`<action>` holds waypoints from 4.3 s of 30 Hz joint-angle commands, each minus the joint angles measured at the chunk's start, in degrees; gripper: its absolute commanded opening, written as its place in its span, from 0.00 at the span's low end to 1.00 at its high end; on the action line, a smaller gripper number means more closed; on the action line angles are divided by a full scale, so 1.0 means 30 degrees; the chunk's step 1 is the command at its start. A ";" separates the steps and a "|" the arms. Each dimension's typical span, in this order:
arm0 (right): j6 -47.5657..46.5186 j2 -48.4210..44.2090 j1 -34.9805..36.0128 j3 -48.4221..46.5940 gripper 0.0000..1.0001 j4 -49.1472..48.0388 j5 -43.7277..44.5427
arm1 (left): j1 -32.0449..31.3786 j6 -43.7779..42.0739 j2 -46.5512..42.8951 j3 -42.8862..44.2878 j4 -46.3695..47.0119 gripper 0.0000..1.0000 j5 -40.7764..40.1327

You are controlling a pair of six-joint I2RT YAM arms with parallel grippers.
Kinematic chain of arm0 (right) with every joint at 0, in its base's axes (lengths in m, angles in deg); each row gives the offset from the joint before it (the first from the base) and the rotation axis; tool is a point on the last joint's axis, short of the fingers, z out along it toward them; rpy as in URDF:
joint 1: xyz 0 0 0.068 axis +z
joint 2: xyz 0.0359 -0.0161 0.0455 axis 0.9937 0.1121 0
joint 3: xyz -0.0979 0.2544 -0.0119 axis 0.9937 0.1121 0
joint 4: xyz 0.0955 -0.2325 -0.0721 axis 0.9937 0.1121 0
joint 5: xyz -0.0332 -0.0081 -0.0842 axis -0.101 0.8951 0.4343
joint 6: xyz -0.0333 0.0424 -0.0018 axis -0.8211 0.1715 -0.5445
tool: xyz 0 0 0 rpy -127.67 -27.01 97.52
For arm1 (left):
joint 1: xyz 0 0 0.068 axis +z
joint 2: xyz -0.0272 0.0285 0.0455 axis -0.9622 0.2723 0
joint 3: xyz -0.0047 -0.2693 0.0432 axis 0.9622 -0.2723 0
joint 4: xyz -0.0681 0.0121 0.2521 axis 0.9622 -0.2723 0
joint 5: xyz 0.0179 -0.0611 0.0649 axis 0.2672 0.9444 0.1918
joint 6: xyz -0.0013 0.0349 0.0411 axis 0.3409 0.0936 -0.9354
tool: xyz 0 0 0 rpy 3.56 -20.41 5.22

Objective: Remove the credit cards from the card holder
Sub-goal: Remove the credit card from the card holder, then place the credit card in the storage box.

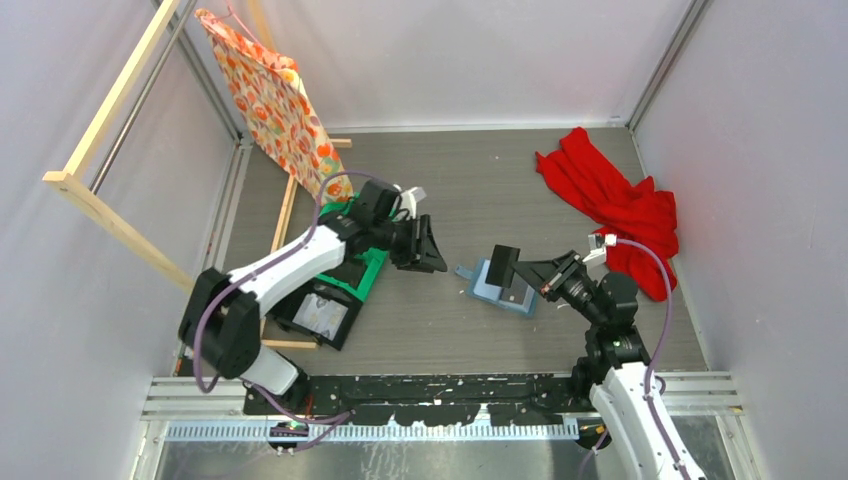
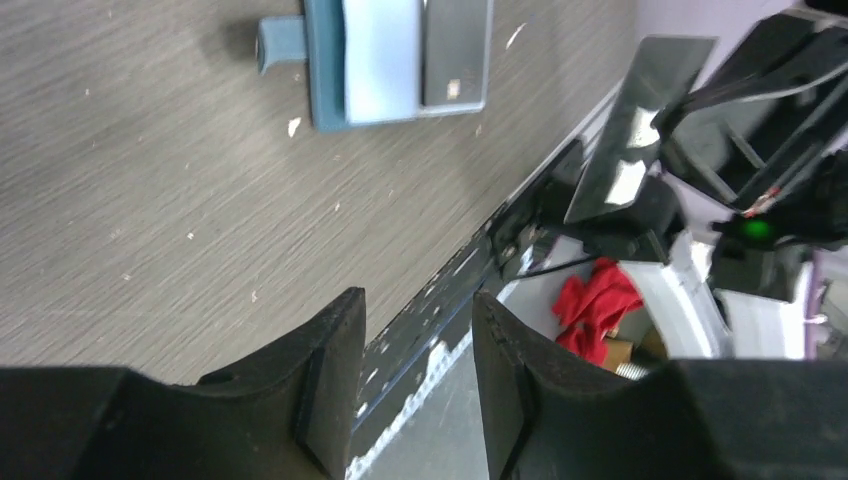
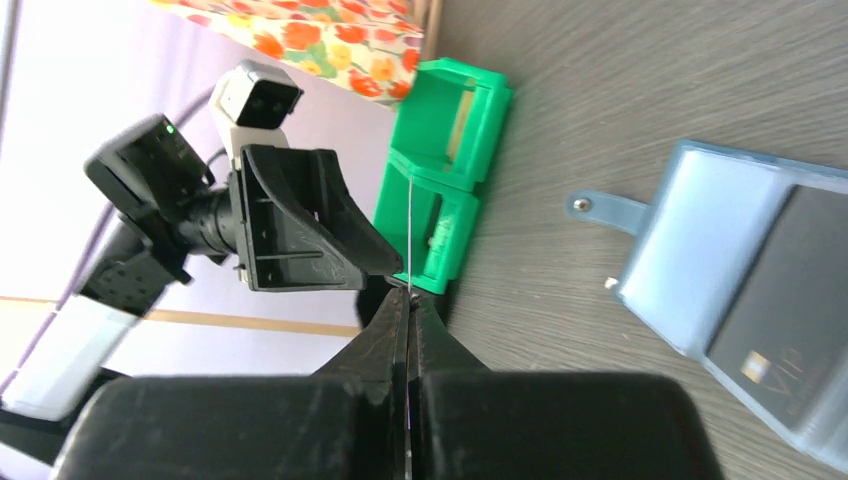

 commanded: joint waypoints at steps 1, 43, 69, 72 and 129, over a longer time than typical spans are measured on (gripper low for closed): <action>0.2649 0.1499 0.0082 0.0706 0.01 -0.6847 -0.1253 | 0.0304 0.3174 -0.2593 -0.2111 0.3813 0.45 0.0788; 0.2087 1.0362 0.6108 -0.1255 0.03 -1.3574 0.1926 | -0.0506 1.2567 -0.0290 -0.7028 2.1886 0.01 0.3532; -0.5540 0.6028 0.6115 -0.6067 0.82 0.4151 0.7217 | 0.0205 -0.3917 -0.1817 0.6981 -1.7028 0.00 -2.1618; -0.5530 0.5996 0.6106 -0.6096 0.82 0.4110 0.7263 | 0.0140 -0.3213 -0.0038 0.6419 -1.8509 0.00 -2.5213; -0.4807 0.5703 0.6099 -0.4263 0.83 0.3073 0.7396 | -0.2740 -0.4370 0.2654 0.6070 -1.7965 0.54 -2.4642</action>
